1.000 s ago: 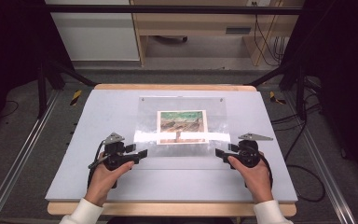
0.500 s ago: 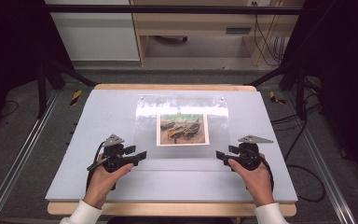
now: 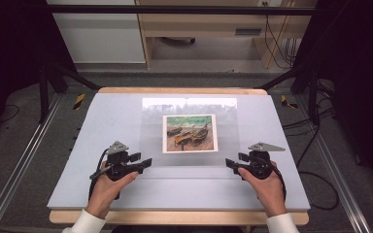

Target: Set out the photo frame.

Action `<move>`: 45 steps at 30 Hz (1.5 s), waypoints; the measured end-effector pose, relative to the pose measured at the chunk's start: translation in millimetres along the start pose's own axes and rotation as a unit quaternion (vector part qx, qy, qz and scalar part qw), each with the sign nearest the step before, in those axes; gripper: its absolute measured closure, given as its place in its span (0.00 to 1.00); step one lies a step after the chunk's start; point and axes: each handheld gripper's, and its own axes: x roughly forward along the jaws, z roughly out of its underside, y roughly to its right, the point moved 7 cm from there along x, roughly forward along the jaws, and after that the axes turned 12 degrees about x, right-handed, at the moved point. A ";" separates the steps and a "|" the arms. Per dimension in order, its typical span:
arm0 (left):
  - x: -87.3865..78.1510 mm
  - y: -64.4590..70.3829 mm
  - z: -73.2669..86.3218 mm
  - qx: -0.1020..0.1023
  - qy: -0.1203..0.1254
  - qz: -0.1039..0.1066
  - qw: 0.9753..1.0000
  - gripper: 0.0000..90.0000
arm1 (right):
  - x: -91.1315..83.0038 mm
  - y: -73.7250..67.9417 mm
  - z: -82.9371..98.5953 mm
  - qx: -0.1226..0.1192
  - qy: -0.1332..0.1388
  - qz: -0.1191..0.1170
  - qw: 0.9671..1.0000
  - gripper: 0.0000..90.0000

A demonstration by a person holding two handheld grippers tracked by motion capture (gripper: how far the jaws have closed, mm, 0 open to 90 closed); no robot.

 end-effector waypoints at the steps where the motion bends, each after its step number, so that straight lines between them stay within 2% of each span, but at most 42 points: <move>1: -0.4 0.7 0.4 0.001 -0.001 -0.001 1.000 0.47 | -0.4 0.0 0.3 -0.002 0.001 0.000 1.000 0.41; 29: -8.8 7.6 8.8 0.011 -0.002 -0.011 1.000 0.56 | -9.6 -1.2 11.4 -0.025 0.000 0.015 1.000 0.50; 31: -8.9 7.7 9.5 0.011 -0.003 -0.010 1.000 0.56 | -10.5 -1.7 12.4 -0.020 -0.001 0.016 1.000 0.51; 45: -12.5 10.7 13.4 0.019 -0.009 -0.018 1.000 0.61 | -14.9 -1.5 17.5 -0.029 -0.004 0.024 0.999 0.57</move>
